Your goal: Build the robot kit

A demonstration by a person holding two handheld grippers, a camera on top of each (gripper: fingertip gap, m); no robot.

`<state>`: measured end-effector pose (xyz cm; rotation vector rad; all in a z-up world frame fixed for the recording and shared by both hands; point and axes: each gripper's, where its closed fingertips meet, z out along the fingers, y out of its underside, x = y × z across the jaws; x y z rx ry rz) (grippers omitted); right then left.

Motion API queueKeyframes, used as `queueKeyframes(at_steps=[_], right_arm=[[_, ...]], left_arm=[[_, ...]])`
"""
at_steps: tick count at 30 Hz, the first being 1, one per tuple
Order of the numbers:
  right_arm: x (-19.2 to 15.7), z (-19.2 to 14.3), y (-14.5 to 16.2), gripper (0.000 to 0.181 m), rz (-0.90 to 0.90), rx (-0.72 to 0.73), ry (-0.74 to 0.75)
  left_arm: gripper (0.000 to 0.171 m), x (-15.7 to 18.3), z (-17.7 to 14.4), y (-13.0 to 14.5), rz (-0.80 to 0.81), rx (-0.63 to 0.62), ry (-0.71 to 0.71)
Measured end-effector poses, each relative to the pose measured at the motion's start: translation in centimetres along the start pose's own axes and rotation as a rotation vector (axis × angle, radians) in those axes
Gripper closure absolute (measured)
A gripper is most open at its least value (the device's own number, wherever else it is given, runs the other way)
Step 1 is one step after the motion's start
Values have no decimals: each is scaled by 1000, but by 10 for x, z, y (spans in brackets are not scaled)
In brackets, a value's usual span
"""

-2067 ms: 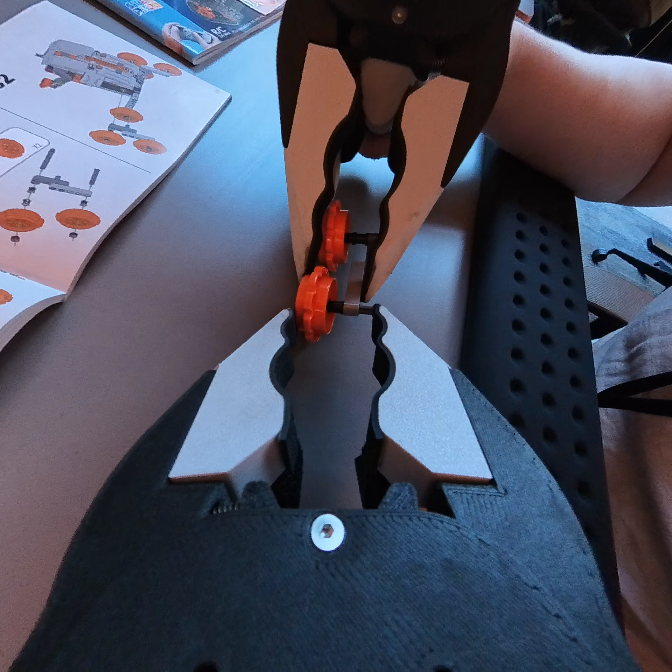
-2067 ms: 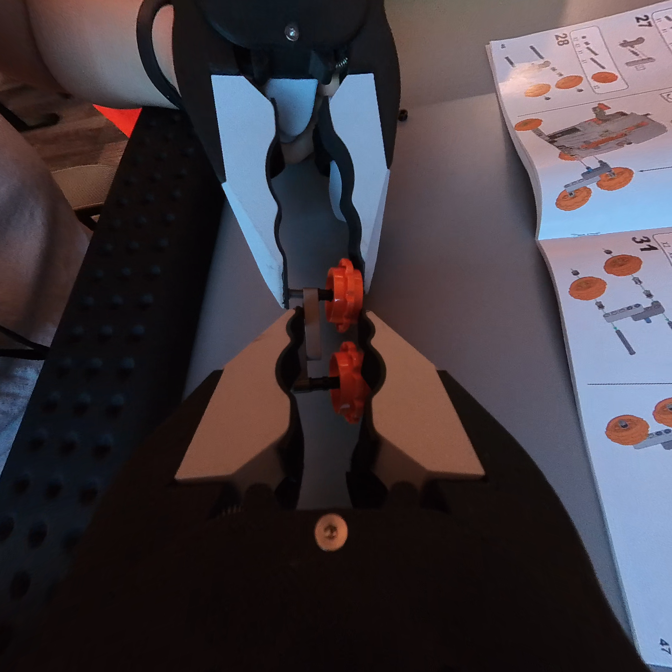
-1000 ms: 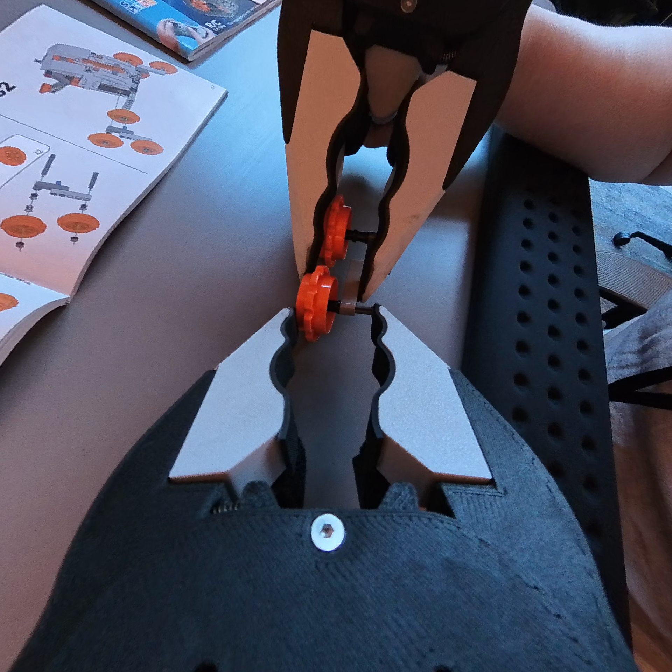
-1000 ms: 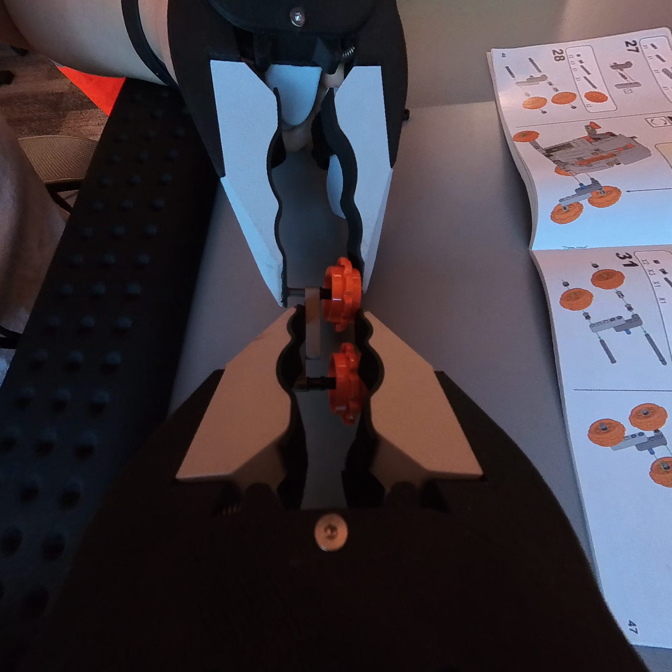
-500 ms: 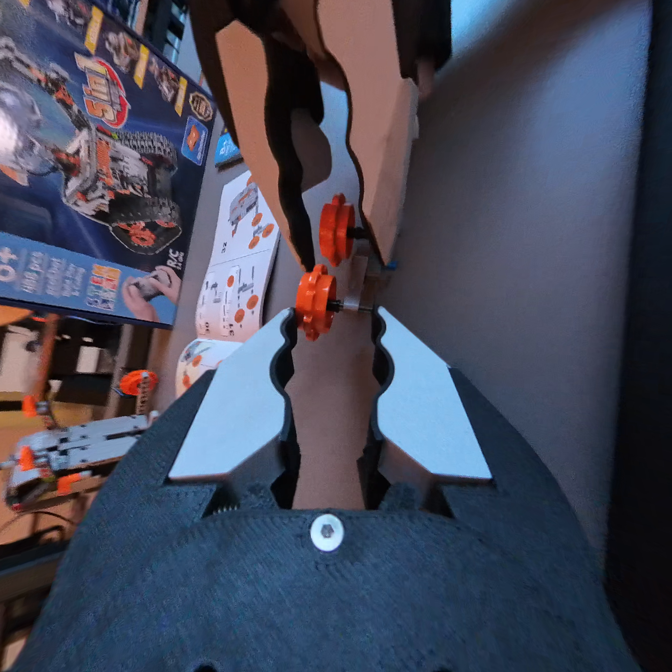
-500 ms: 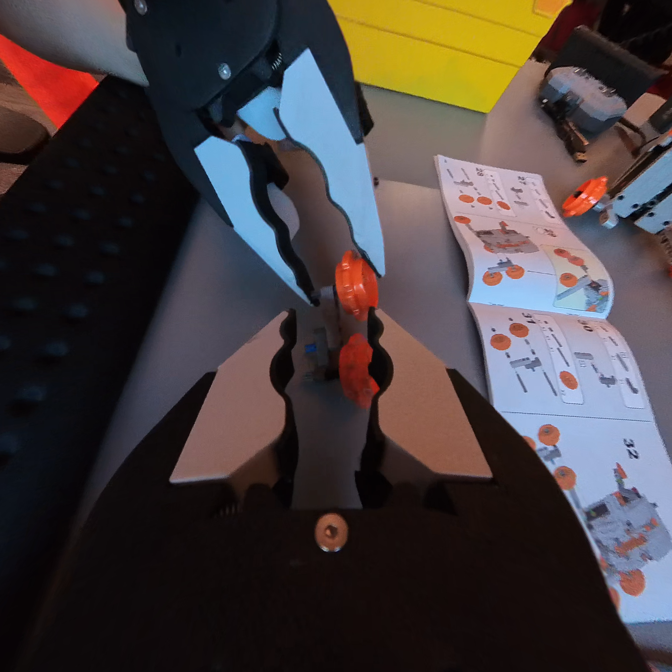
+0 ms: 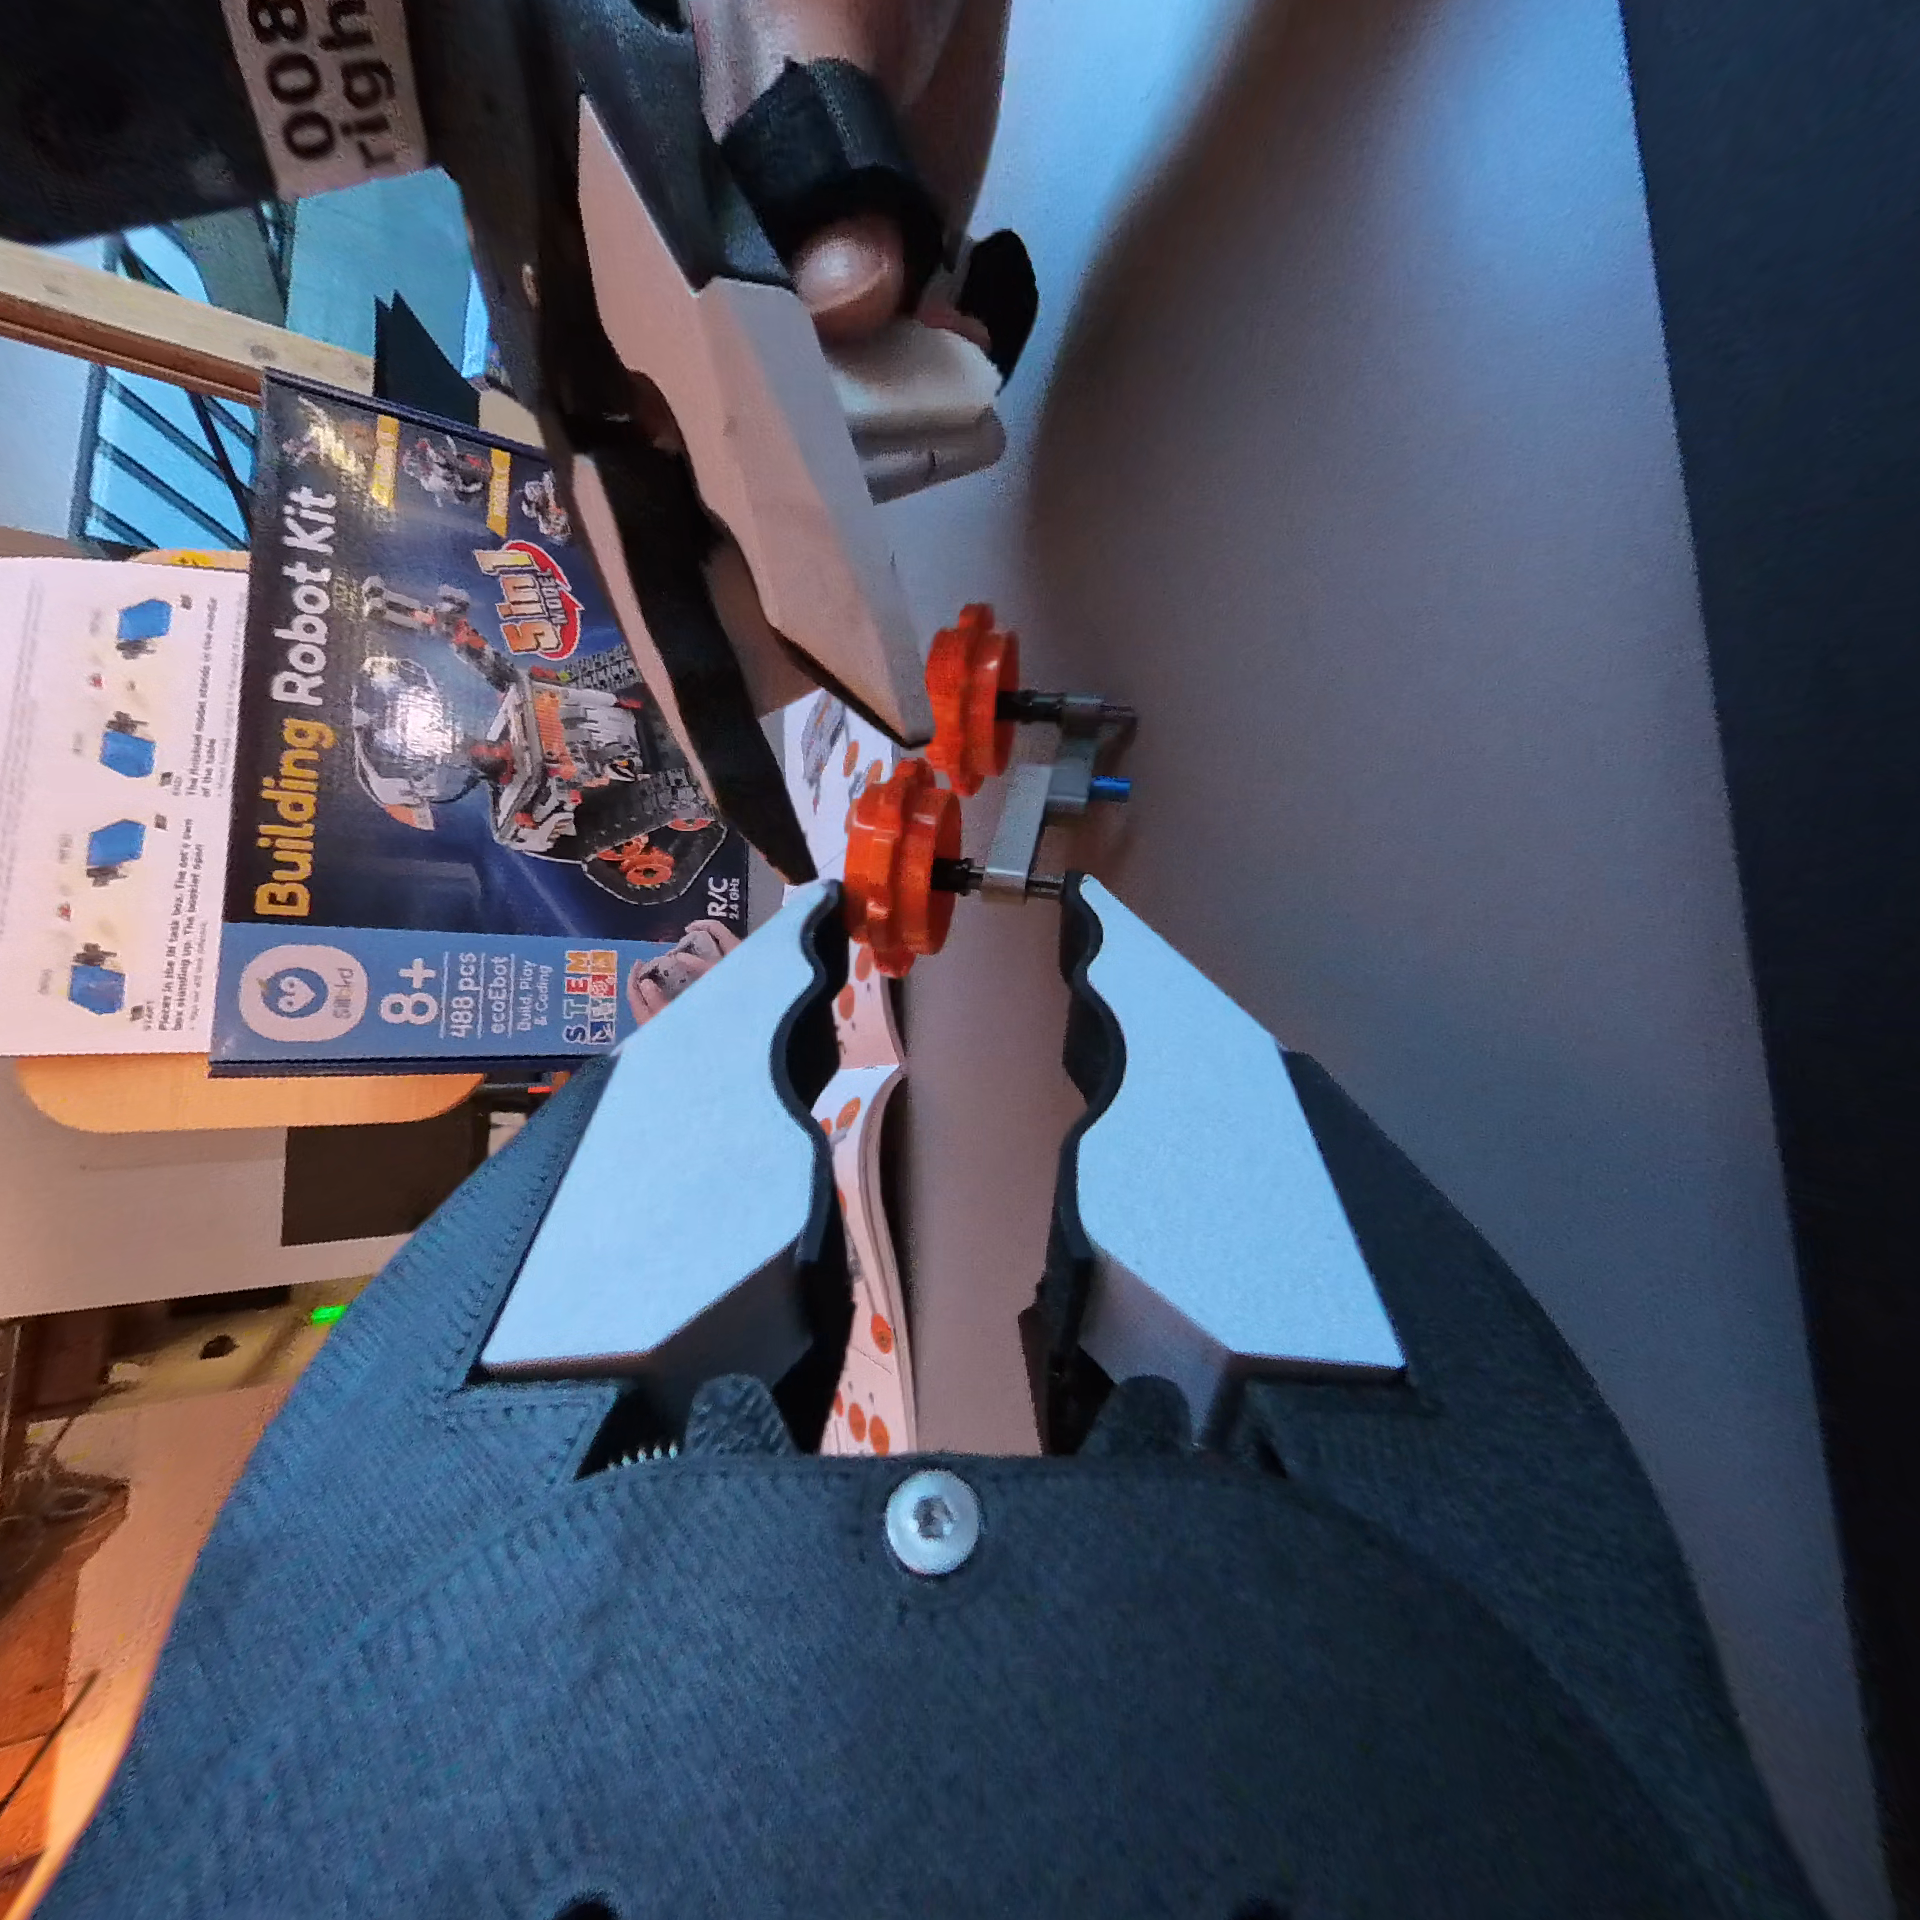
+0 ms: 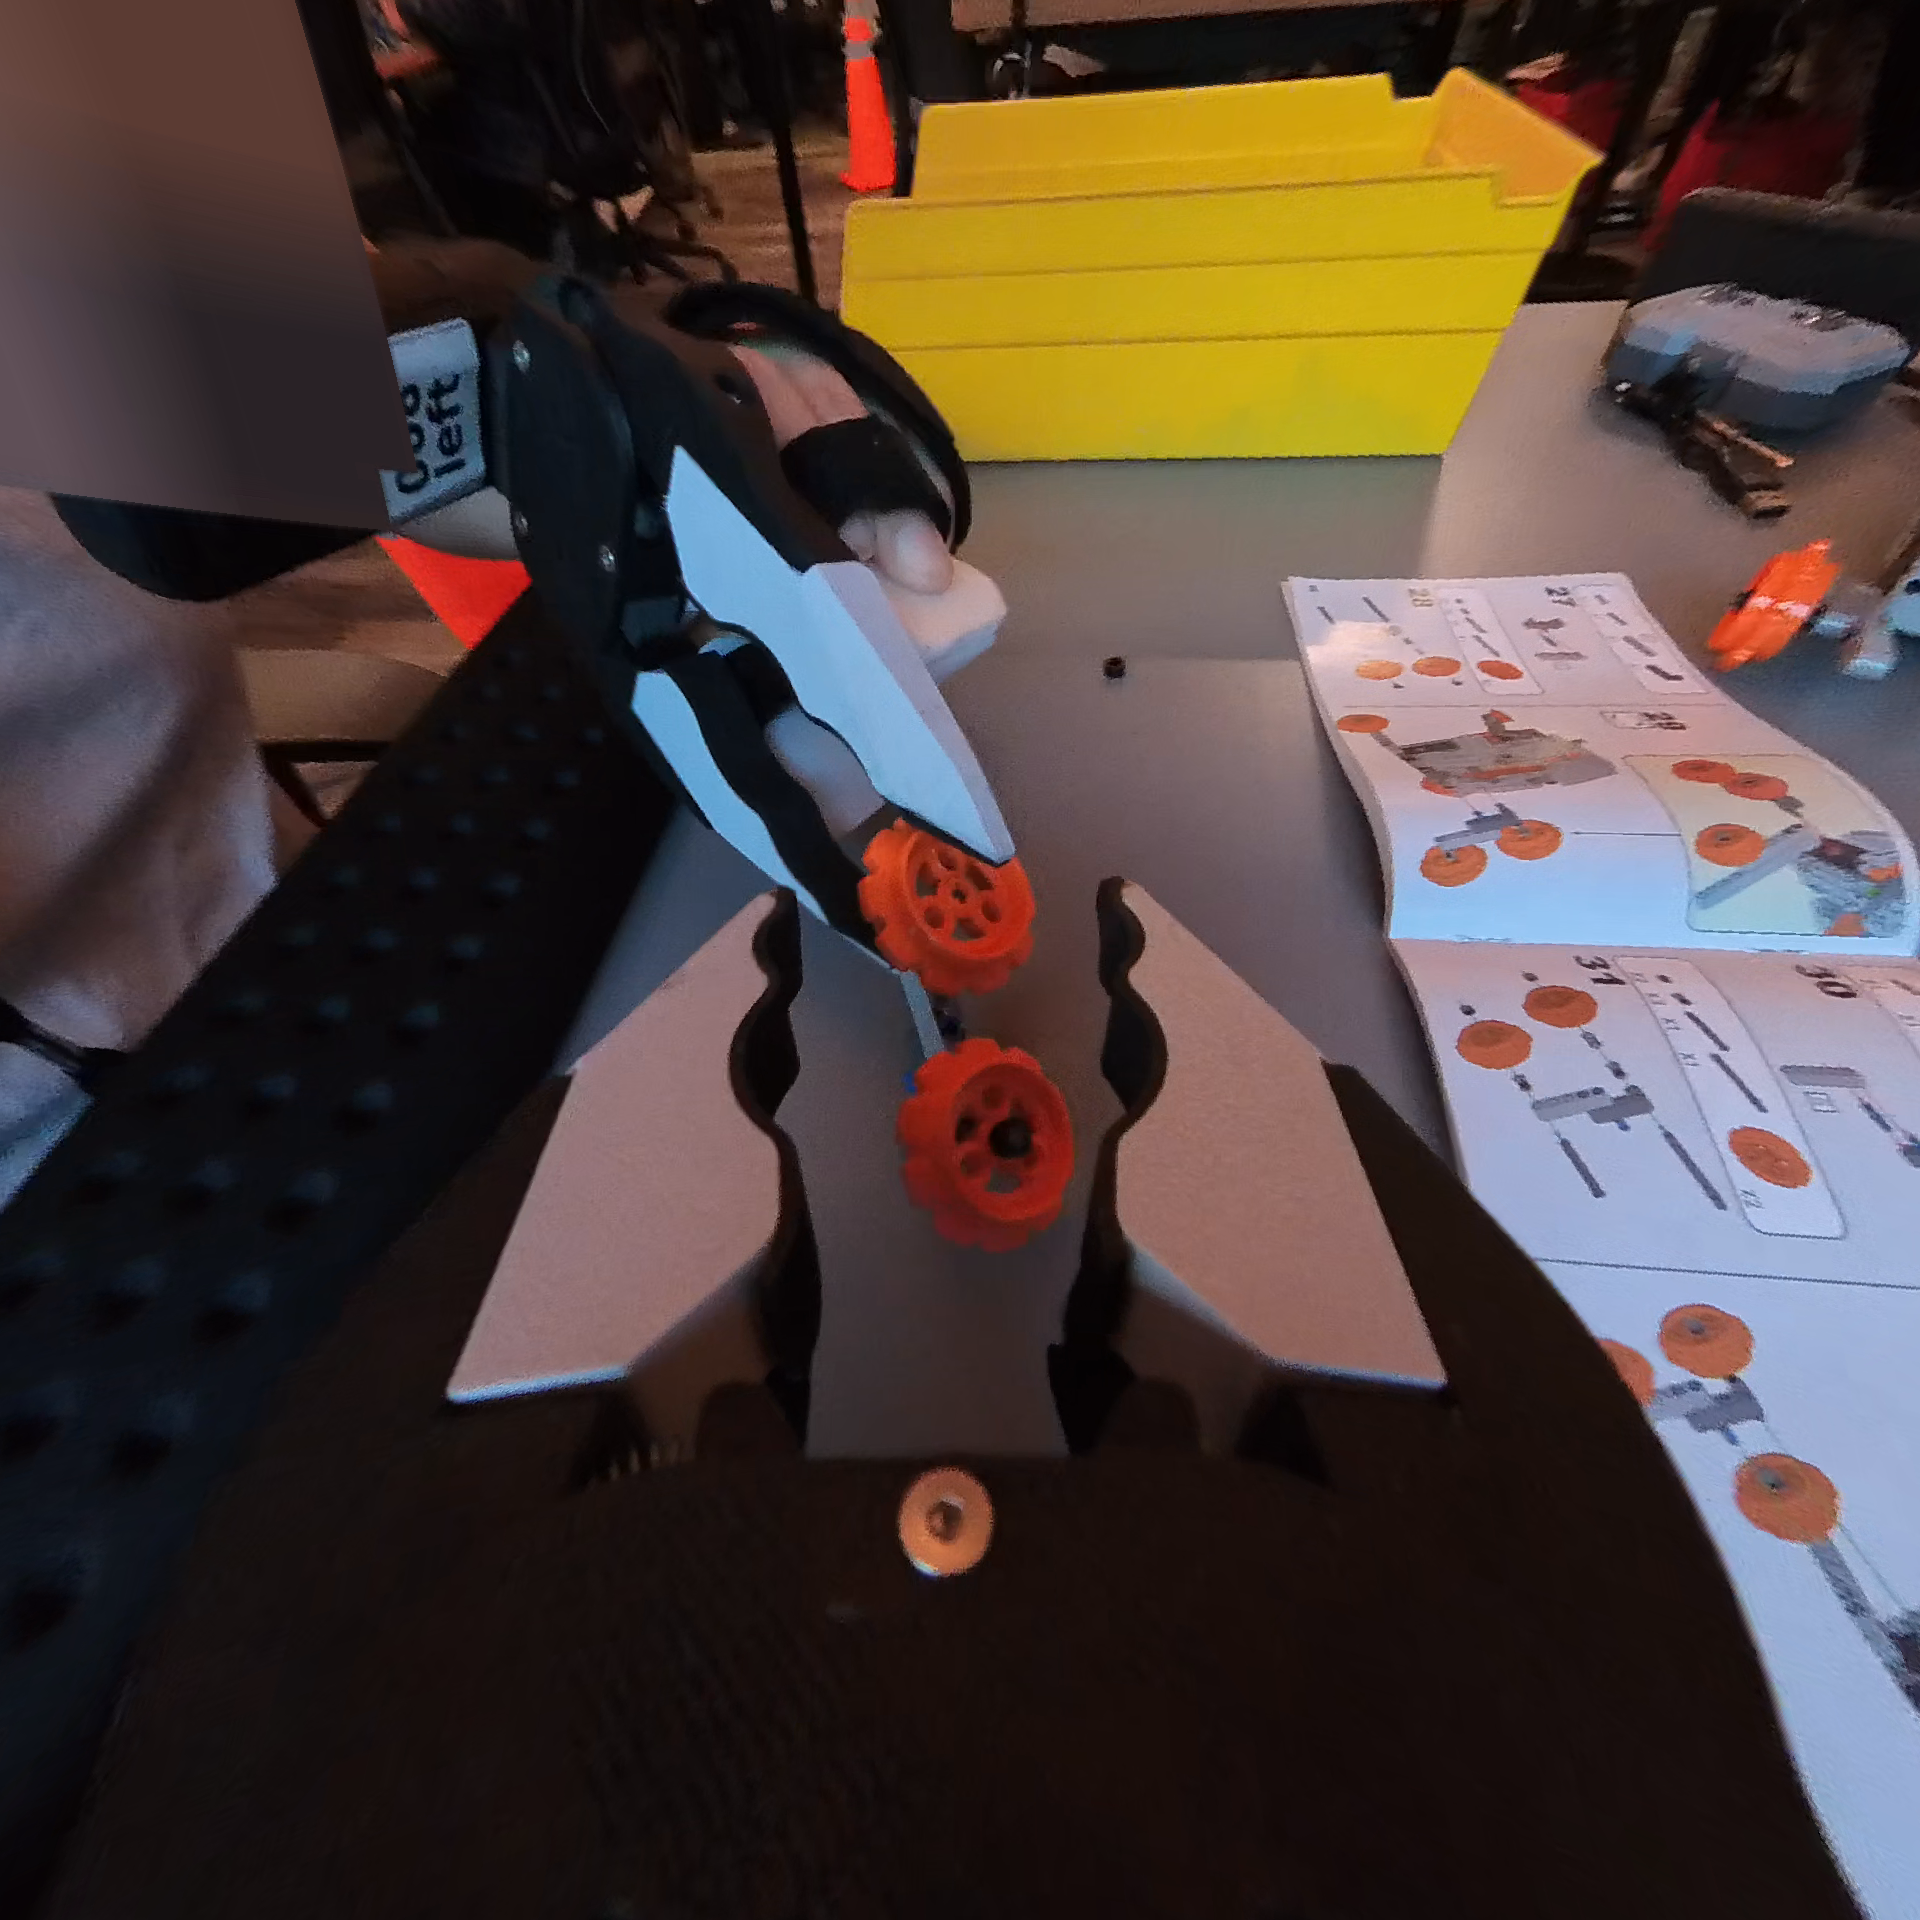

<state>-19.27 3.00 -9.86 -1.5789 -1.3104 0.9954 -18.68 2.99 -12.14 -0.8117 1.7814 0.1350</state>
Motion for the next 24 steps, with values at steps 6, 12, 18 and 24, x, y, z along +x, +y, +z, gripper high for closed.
queueKeyframes(at_steps=[6, 12, 18, 24], right_arm=[[-14, 5, 16, 143, 50, -111, -105], [-24, 2, 16, 141, 26, -118, -149], [-69, -3, -3, 139, 210, 26, -503], [-71, -37, -78, 147, 398, 455, -722]], left_arm=[[133, -10, -5, -17, -3, 93, -16], [134, -4, -11, -36, -95, 201, 116], [134, -36, -42, -77, -636, 564, 416], [134, -100, -67, -76, -980, 899, 501]])
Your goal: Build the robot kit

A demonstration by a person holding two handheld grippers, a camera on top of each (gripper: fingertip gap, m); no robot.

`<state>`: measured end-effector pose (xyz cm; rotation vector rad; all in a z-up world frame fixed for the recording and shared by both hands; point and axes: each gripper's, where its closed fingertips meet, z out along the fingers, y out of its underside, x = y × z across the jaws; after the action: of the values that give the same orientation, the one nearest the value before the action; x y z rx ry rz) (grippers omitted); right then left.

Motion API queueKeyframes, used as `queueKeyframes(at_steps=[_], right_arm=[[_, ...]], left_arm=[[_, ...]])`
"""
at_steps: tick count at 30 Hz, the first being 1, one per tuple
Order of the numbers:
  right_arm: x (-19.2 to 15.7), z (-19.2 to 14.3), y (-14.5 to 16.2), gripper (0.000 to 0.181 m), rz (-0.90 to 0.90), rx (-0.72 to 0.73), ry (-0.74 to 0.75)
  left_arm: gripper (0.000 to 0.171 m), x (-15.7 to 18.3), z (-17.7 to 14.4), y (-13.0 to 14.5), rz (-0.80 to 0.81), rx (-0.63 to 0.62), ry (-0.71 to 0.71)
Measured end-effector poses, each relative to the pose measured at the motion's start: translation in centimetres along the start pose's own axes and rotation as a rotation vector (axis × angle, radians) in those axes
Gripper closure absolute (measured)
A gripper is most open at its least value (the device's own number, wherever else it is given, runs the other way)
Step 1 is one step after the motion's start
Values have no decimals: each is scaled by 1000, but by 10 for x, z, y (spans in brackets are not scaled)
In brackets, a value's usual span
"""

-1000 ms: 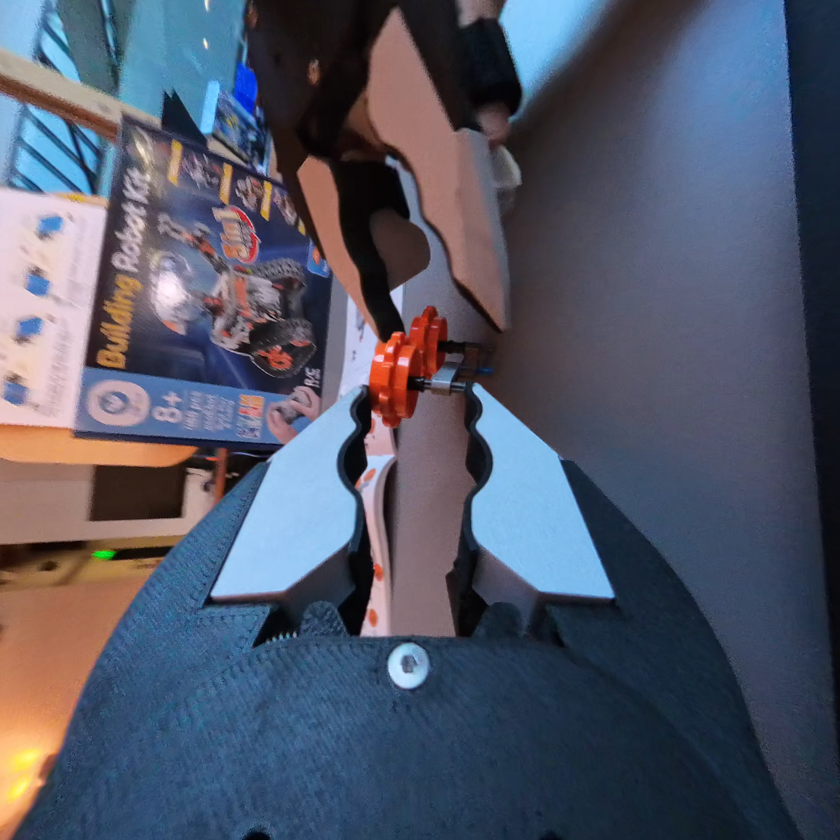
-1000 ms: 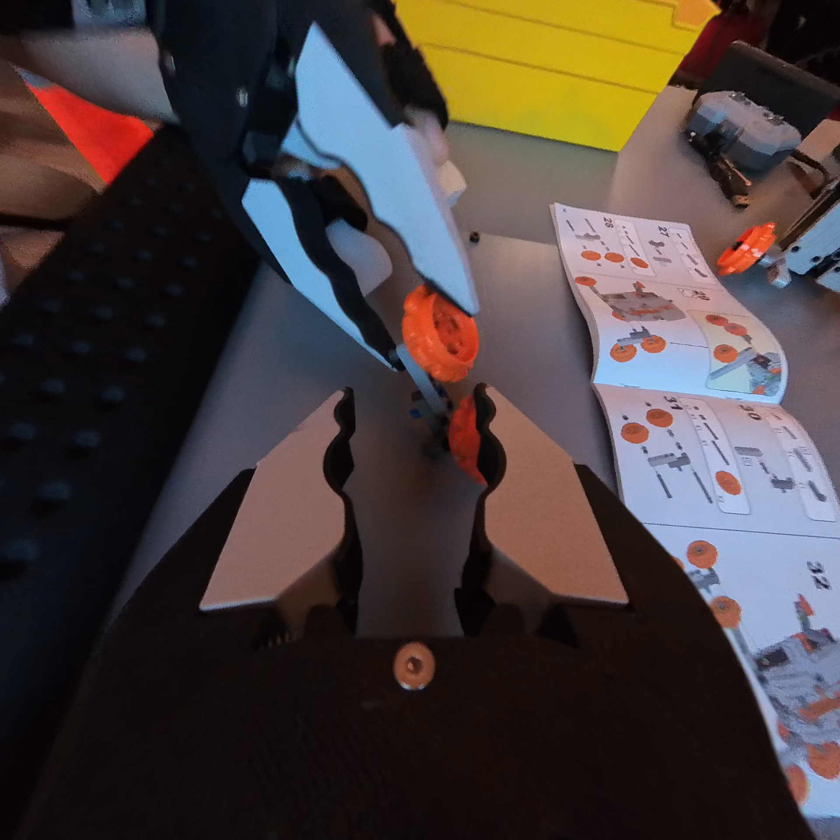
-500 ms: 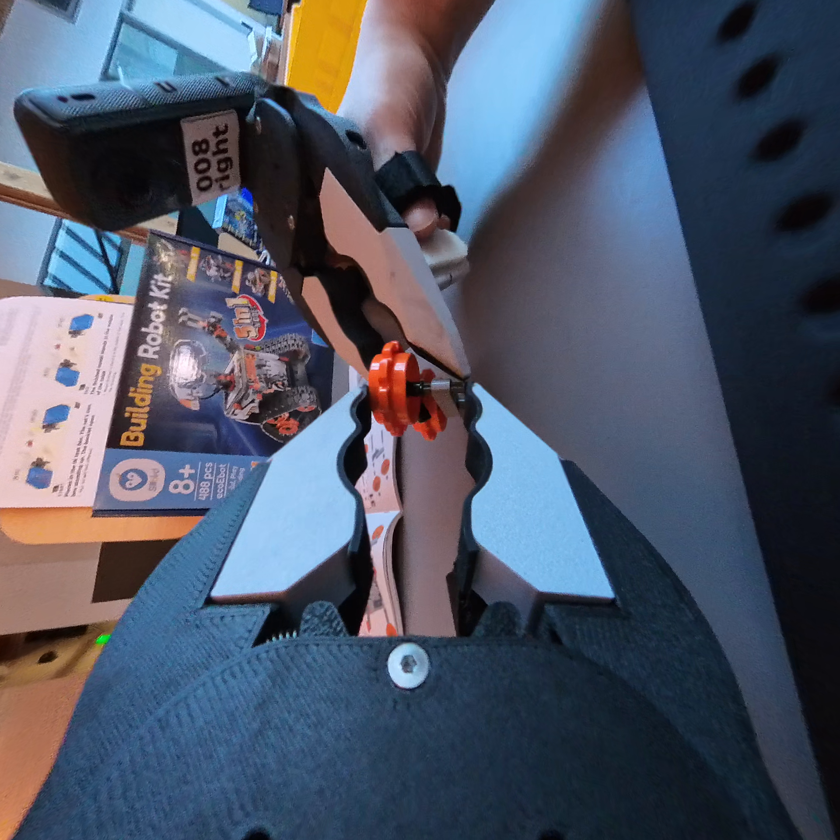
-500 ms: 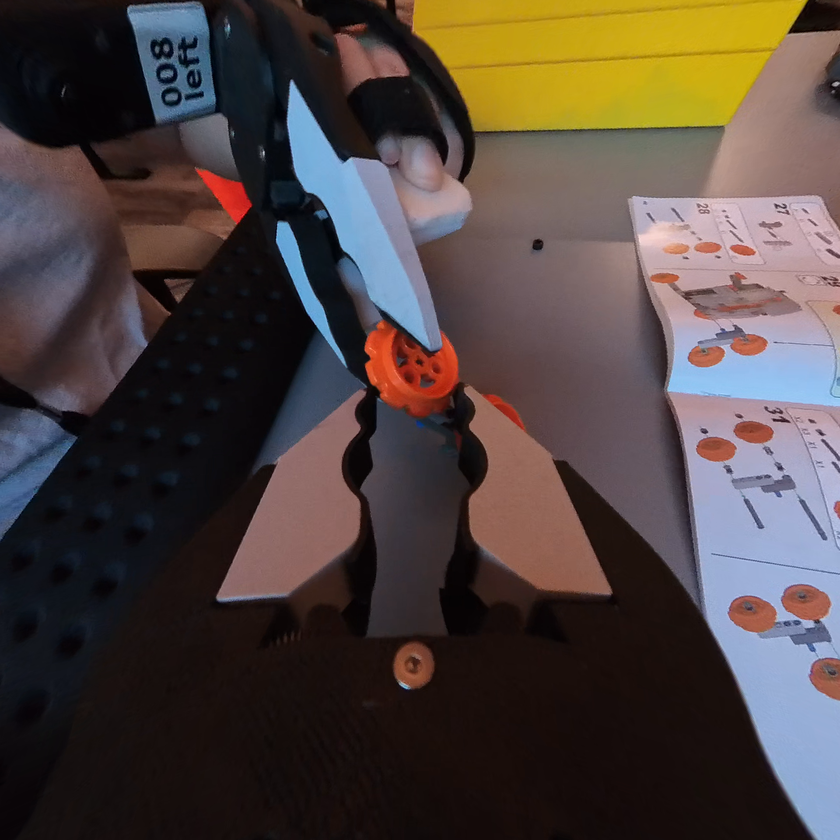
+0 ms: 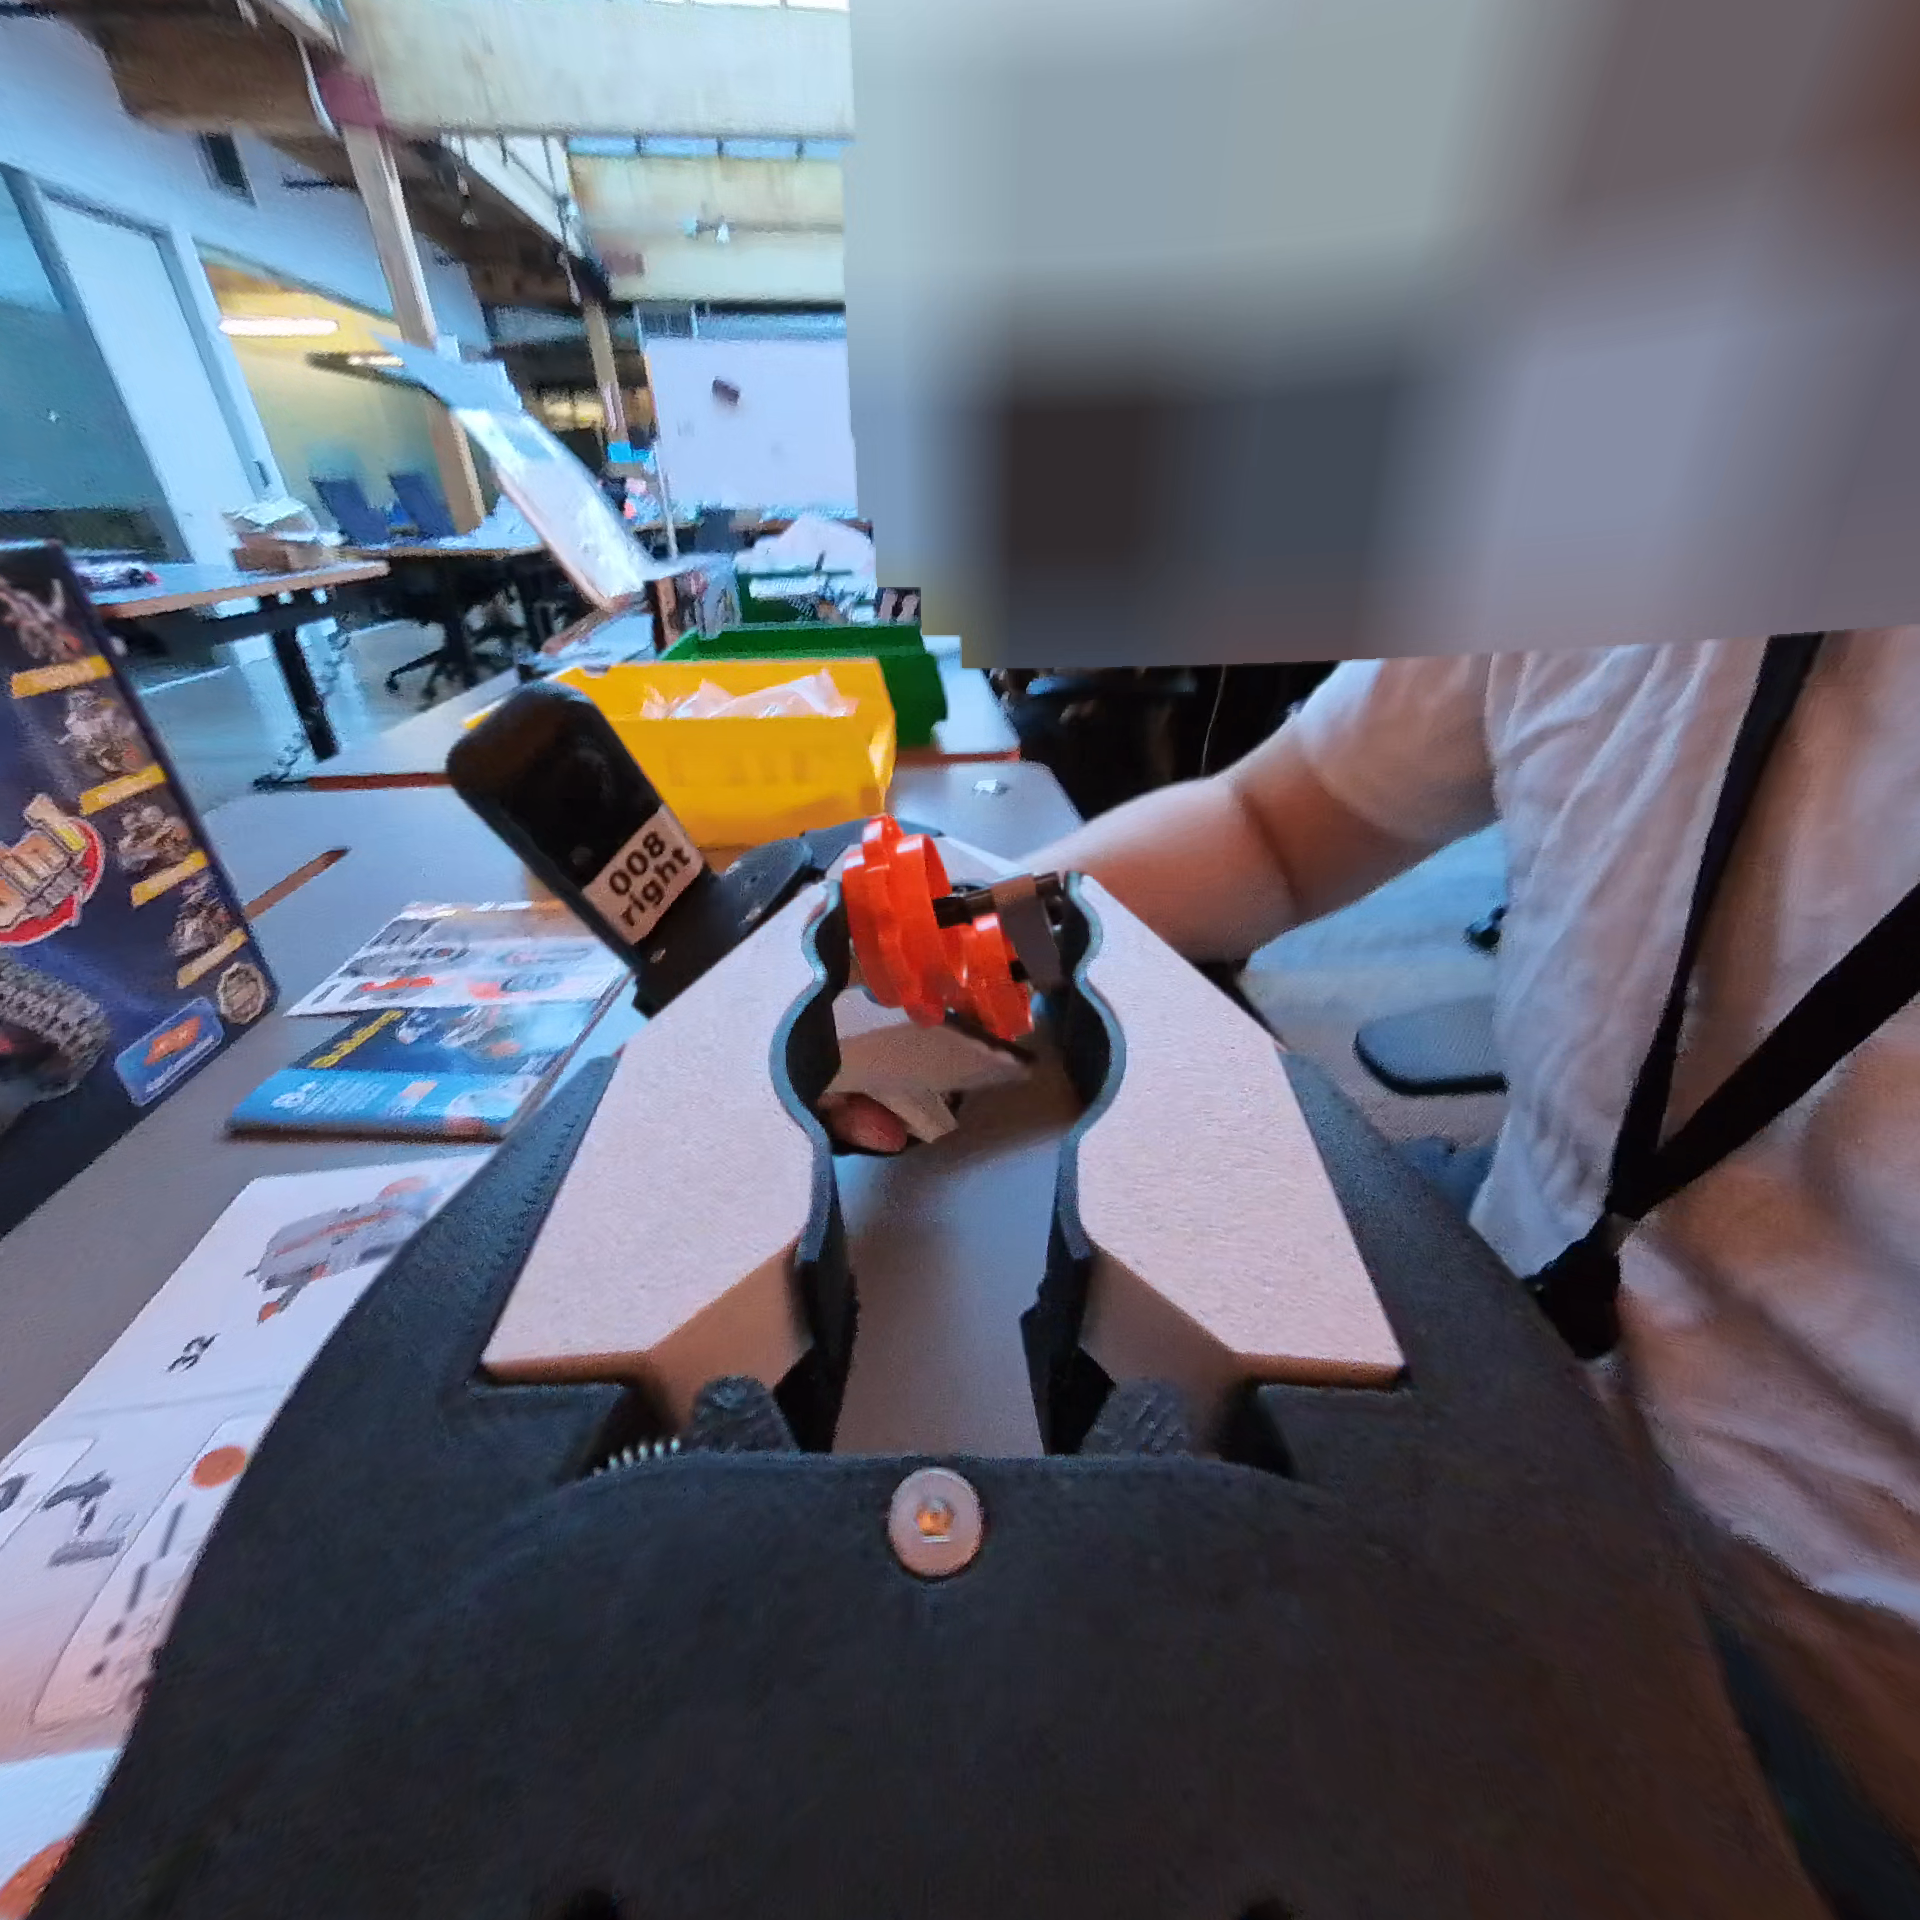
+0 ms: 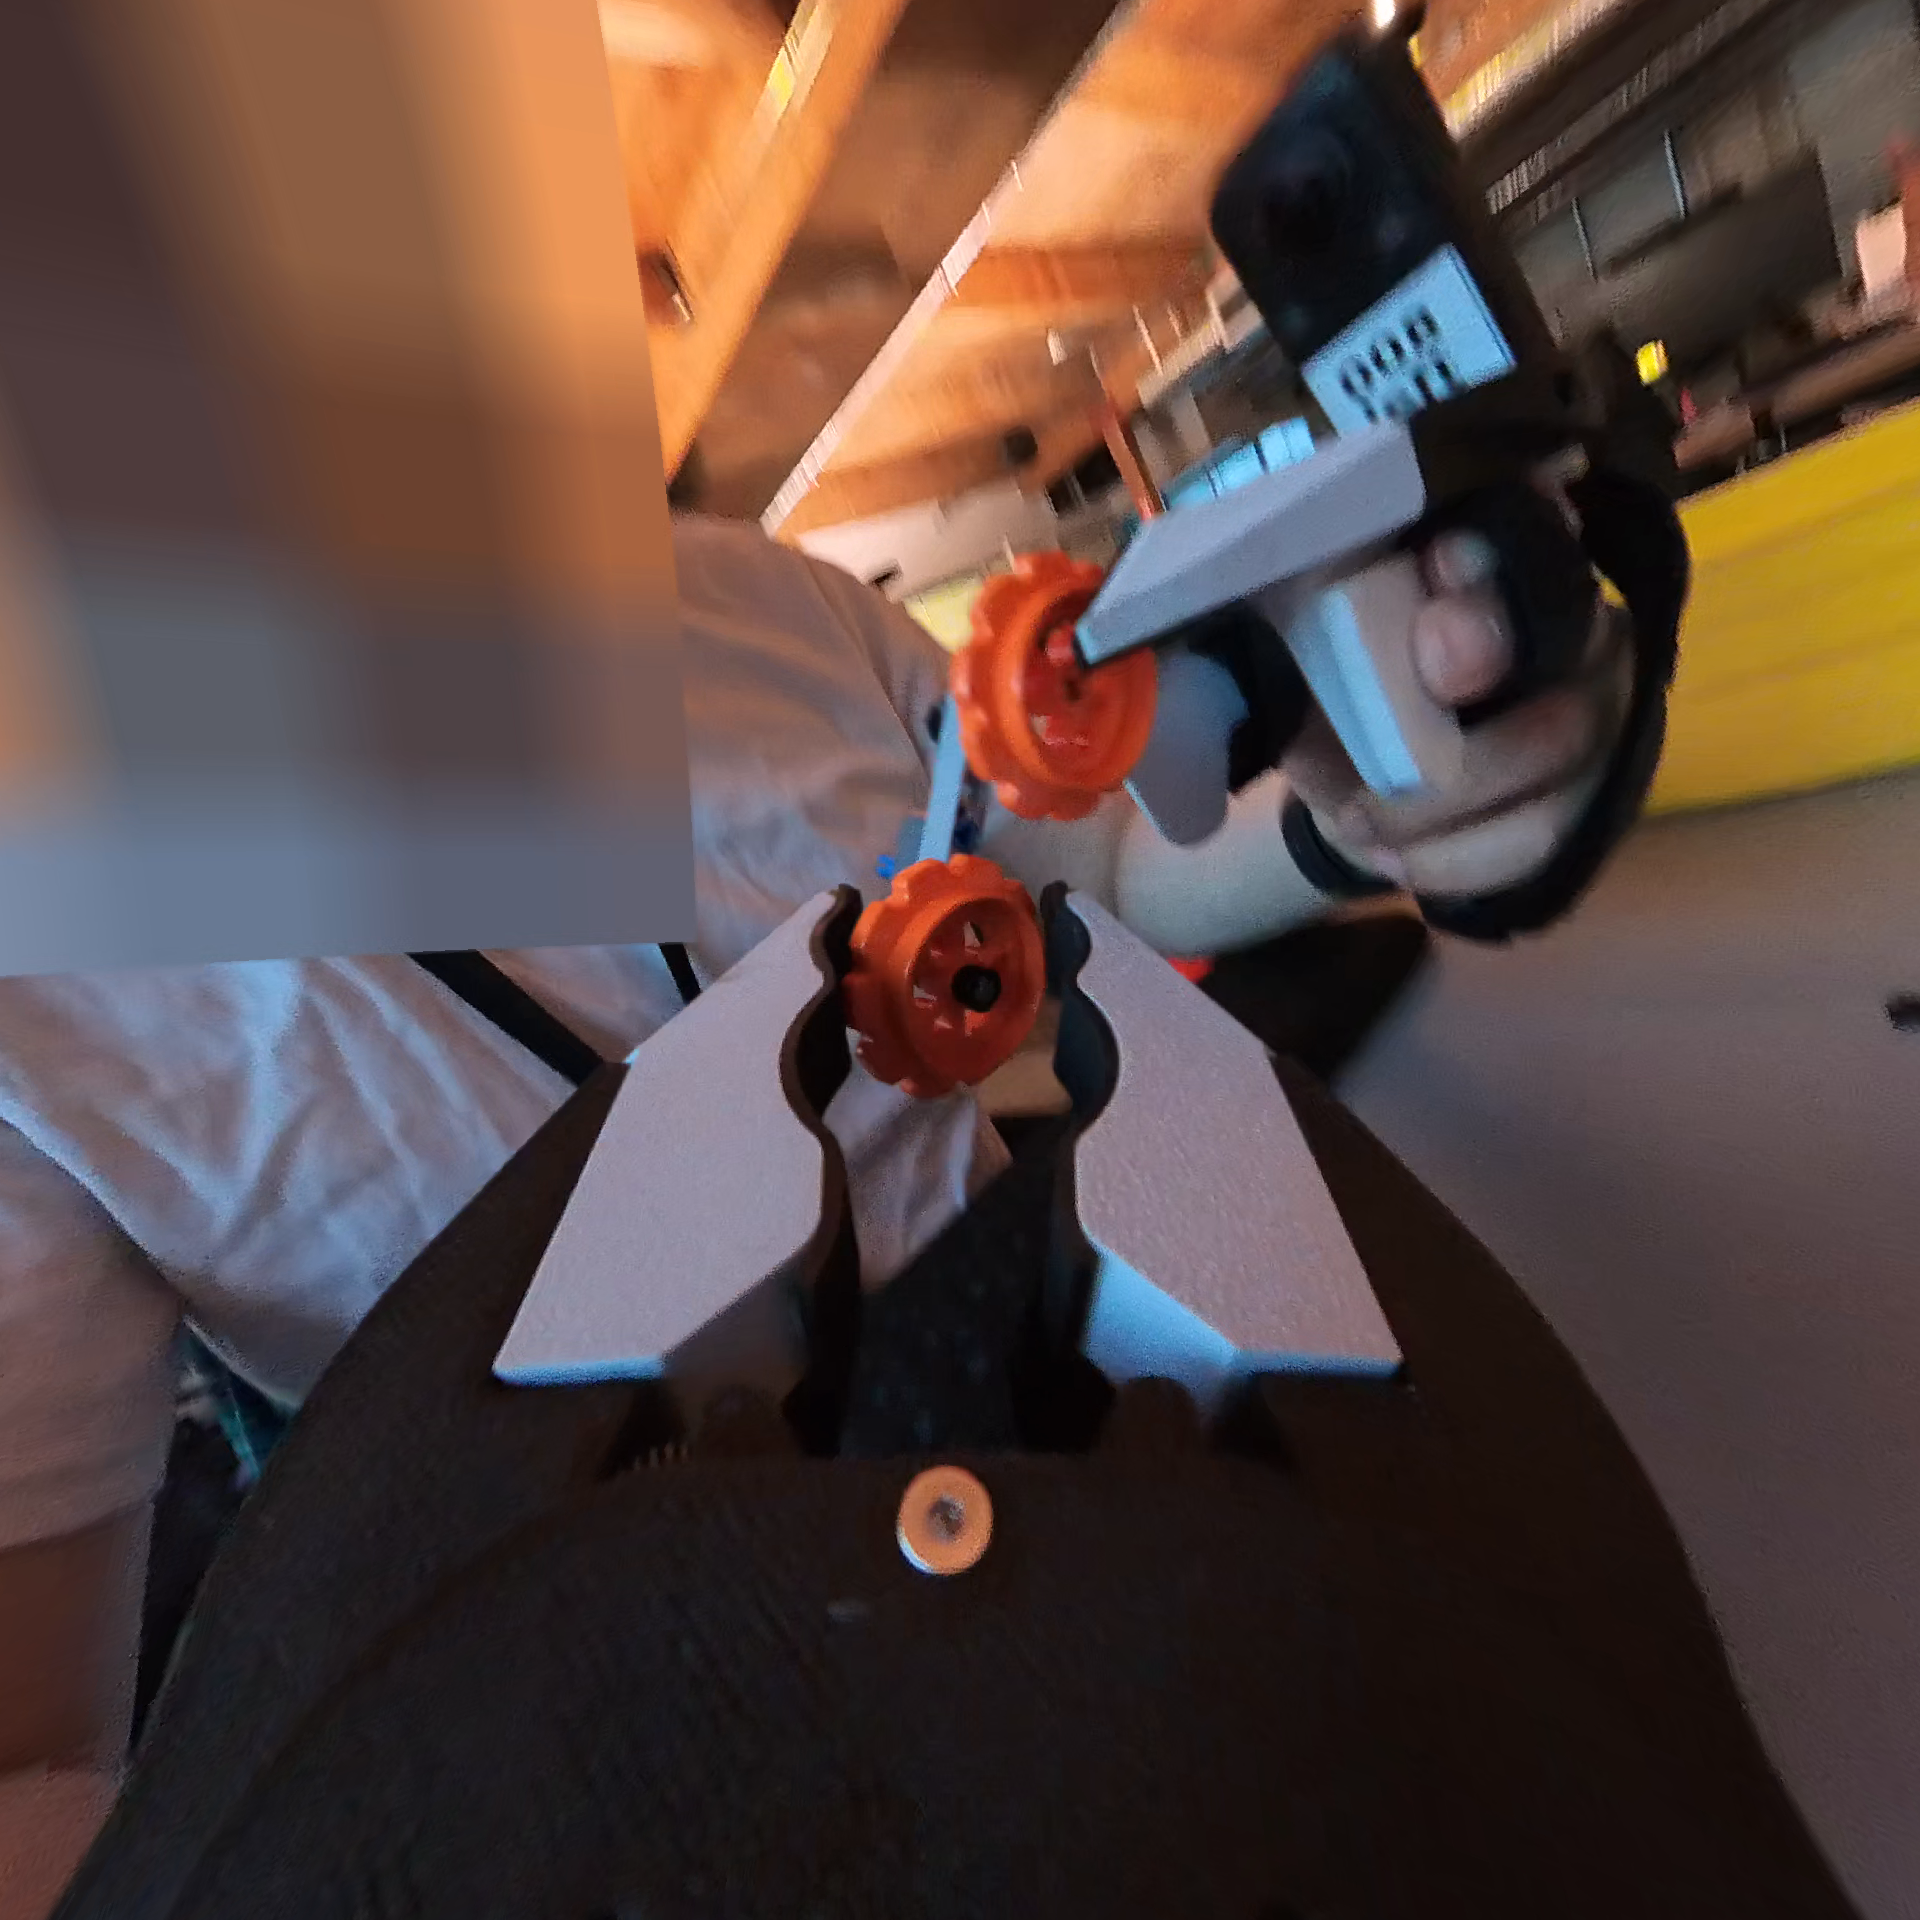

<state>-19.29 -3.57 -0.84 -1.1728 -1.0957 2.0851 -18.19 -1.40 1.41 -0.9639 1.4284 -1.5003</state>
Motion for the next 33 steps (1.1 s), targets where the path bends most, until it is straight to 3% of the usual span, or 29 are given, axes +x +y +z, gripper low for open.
queueKeyframes(at_steps=[6, 13, 16, 19, 21, 25, 33], right_arm=[[-11, 2, -36, 147, 118, 244, -135], [-15, -1, -47, 146, 130, 294, -141], [0, -2, -49, 151, 76, 302, -19], [14, -10, -52, 143, -44, 313, 124], [6, -15, -55, 155, -93, 316, 102], [5, -15, -51, 159, -91, 270, 88], [-3, -8, -58, 169, 6, 362, -1]], left_arm=[[135, 1, -7, -20, -76, 97, 99], [137, 7, -3, -36, -242, 170, 346], [137, -4, 4, -32, -261, 159, 367], [137, -12, 10, -28, -293, 166, 395], [137, -18, 12, -28, -320, 198, 406], [137, -24, 14, -31, -346, 261, 417], [138, -18, 17, -40, -353, 327, 452]])
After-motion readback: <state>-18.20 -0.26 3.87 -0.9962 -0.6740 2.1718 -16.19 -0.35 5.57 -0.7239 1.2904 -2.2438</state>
